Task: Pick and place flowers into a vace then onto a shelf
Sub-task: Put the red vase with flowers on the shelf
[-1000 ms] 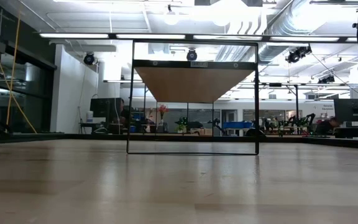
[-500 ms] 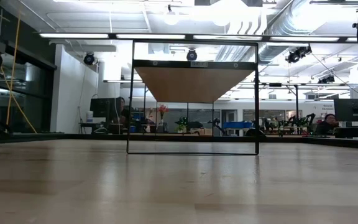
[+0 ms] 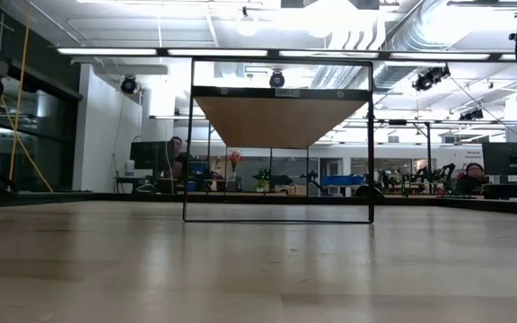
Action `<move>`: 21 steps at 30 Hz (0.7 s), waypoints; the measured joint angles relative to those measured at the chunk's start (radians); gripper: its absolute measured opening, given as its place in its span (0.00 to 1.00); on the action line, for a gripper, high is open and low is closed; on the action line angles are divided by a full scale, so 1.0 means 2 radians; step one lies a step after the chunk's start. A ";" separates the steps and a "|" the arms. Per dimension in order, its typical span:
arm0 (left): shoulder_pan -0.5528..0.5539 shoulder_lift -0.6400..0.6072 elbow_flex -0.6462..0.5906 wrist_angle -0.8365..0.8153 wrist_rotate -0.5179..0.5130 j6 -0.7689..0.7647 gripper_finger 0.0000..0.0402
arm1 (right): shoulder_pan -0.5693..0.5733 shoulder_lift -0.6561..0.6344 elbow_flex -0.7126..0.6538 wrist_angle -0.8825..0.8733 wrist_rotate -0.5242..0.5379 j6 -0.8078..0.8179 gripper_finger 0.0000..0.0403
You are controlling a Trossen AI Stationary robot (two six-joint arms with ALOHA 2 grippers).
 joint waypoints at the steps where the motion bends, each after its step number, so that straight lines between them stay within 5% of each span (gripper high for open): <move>1: 0.000 0.000 0.000 0.000 0.000 0.000 0.53 | 0.000 0.000 0.000 0.000 0.000 0.000 0.28; 21: 0.000 0.001 0.000 0.006 -0.013 -0.025 0.53 | 0.000 0.000 0.000 0.000 0.022 0.000 0.28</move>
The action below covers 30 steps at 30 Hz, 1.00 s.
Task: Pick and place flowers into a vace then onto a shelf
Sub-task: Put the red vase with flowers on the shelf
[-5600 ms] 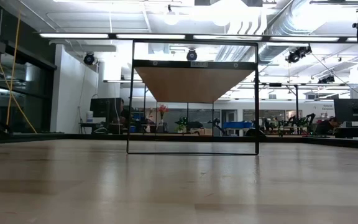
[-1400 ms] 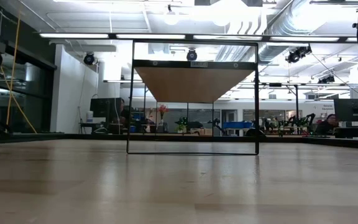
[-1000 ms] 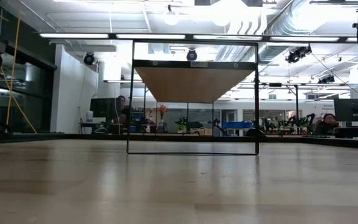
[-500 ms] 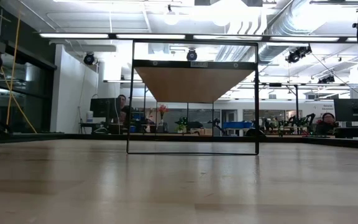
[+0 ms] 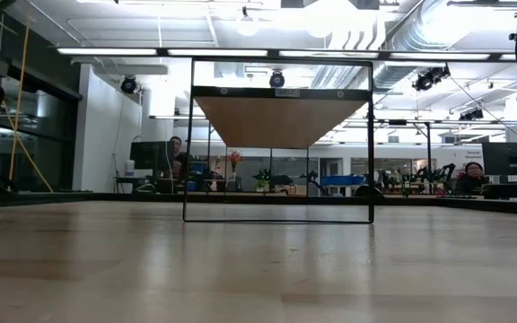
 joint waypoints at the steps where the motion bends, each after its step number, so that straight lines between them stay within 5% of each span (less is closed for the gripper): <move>1: 0.000 0.000 0.000 0.000 -0.001 -0.005 0.53 | 0.000 0.000 0.000 0.000 0.000 0.000 0.28; 17: 0.000 0.000 0.000 -0.002 -0.013 -0.035 0.52 | -0.007 0.008 0.000 0.000 0.000 0.000 0.28; 30: 0.000 -0.001 0.001 -0.011 -0.017 -0.034 0.39 | -0.027 0.019 0.000 0.001 -0.004 0.010 0.28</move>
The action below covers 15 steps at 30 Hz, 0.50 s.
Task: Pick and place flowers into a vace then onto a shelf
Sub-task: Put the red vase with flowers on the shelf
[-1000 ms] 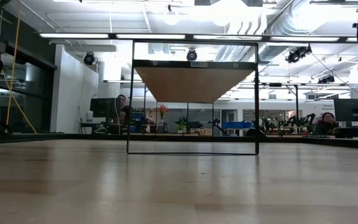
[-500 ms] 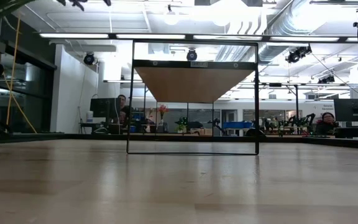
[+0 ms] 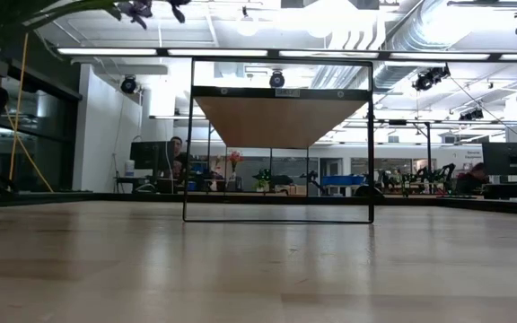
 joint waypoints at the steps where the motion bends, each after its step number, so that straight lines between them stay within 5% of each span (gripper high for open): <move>1: 0.000 0.000 0.000 -0.001 0.001 0.000 0.40 | 0.000 0.000 0.000 0.001 0.000 0.001 0.28; 15: 0.000 0.000 0.000 -0.010 0.003 0.000 0.36 | 0.000 0.000 0.000 0.002 0.000 0.003 0.28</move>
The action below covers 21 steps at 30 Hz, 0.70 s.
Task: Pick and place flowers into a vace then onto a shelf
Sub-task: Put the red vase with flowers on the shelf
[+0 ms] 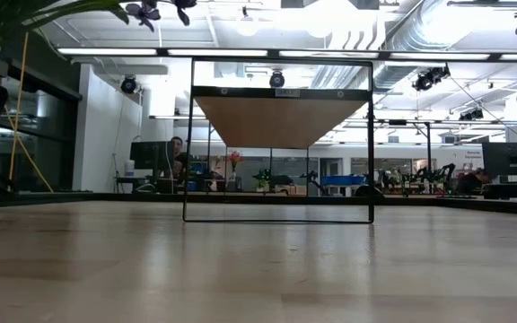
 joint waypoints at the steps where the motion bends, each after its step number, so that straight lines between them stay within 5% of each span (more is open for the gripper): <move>1: 0.000 0.000 0.000 -0.001 0.000 0.000 0.36 | 0.000 0.000 0.000 0.000 0.000 0.000 0.28; 21: 0.000 0.000 0.000 -0.002 -0.003 -0.001 0.35 | 0.000 0.000 0.000 0.000 0.000 0.000 0.28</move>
